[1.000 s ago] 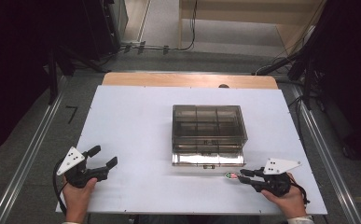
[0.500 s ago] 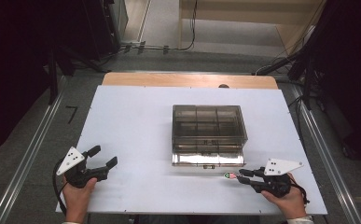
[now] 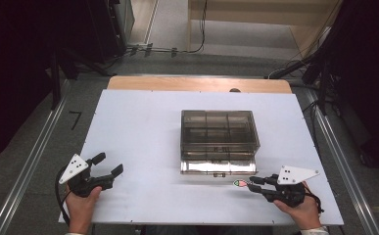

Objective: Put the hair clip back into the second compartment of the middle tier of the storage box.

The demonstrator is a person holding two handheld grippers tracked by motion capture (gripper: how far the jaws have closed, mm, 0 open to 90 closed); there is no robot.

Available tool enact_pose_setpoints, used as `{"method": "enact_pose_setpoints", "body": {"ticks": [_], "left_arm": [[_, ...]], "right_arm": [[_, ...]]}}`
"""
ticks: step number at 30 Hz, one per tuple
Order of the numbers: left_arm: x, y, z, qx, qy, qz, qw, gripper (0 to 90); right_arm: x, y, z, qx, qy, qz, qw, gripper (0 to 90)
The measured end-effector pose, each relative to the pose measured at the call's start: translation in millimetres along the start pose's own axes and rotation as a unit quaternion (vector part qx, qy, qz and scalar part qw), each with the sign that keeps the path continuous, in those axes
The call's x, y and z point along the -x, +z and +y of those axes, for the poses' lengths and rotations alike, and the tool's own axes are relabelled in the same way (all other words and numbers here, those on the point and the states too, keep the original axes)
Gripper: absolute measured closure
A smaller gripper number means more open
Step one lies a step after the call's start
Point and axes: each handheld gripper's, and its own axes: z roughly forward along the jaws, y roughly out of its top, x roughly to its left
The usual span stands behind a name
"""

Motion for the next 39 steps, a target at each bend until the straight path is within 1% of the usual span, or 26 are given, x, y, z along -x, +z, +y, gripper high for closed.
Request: {"method": "enact_pose_setpoints", "body": {"ticks": [9,17,27,33,39], "left_arm": [[0.0,0.1,0.0,0.000,0.000,0.001,1.0000,14.8],[0.0,0.3,-0.1,0.000,-0.001,0.000,1.0000,14.8],[-0.1,0.2,0.0,0.000,-0.002,-0.001,1.0000,14.8],[-0.1,0.2,0.0,0.000,-0.002,-0.001,1.0000,14.8],[-0.2,0.2,0.0,0.000,-0.002,-0.001,1.0000,14.8]], "right_arm": [[-0.7,-1.0,4.0,0.013,-0.001,0.000,0.9999,69.4],[-1.5,1.4,10.2,0.025,-0.008,0.002,0.9997,69.4],[1.1,10.6,22.5,0.043,-0.010,0.002,0.9990,69.4],[2.9,14.0,26.0,0.050,-0.009,0.001,0.9987,69.4],[6.3,17.6,29.2,0.055,-0.005,-0.006,0.9985,69.5]]}}
